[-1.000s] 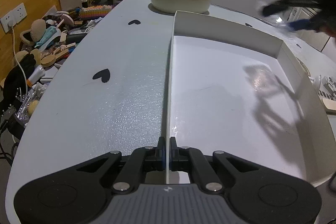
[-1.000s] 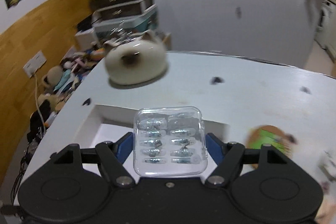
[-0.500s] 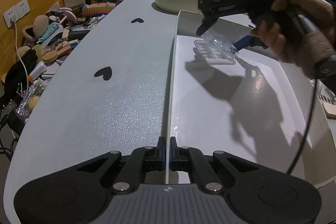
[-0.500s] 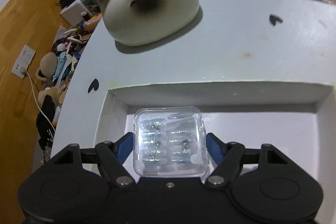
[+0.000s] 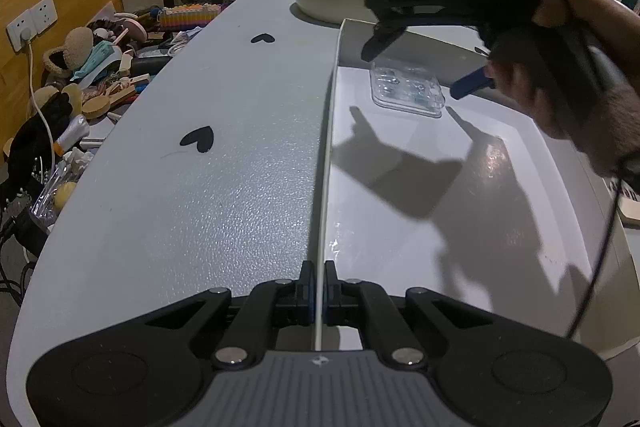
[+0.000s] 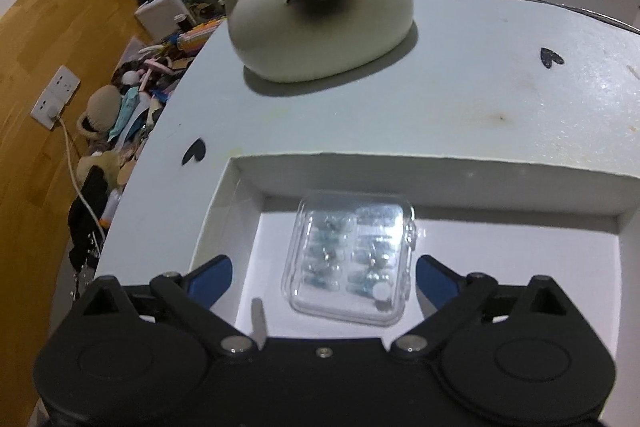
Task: Organize rigid objects
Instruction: 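Carry the clear box with the right gripper into the white tray and release, then move the right gripper to the tan wooden wedge and grasp it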
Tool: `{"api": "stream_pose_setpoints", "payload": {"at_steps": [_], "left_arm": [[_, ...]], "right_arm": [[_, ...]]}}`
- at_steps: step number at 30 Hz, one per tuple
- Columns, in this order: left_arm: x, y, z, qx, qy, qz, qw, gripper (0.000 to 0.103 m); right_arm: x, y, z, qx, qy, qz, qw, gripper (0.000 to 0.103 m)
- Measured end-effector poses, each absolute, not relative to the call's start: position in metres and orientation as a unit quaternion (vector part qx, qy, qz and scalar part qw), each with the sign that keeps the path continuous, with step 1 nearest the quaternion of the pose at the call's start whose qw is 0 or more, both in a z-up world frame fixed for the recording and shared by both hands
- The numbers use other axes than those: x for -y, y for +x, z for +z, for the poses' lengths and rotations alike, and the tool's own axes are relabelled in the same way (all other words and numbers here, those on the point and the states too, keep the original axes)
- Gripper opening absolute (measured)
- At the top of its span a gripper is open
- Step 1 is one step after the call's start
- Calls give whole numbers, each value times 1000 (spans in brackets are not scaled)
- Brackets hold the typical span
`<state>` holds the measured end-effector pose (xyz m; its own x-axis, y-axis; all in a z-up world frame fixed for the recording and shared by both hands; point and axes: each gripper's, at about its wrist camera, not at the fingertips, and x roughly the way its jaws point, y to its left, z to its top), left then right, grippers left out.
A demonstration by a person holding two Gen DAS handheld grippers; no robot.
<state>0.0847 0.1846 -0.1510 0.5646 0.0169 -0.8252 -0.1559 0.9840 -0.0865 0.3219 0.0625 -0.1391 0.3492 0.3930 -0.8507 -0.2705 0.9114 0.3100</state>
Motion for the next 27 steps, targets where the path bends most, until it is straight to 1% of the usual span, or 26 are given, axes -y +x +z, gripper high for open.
{"api": "stream_pose_setpoints", "payload": {"at_steps": [12,19,27], "left_arm": [[-183,83,-151,-461,-73,52,883,3],[-183,82,-151,-457,-73,55,884,3],[-182,81,-152,-452,-76,59,887,4]], "right_arm": [[-28,285,-107,-504,50,239,828,99],[17,250,-84,-467,51,249,847,100],[83,211,-75,-445,59,211,868,100]]}}
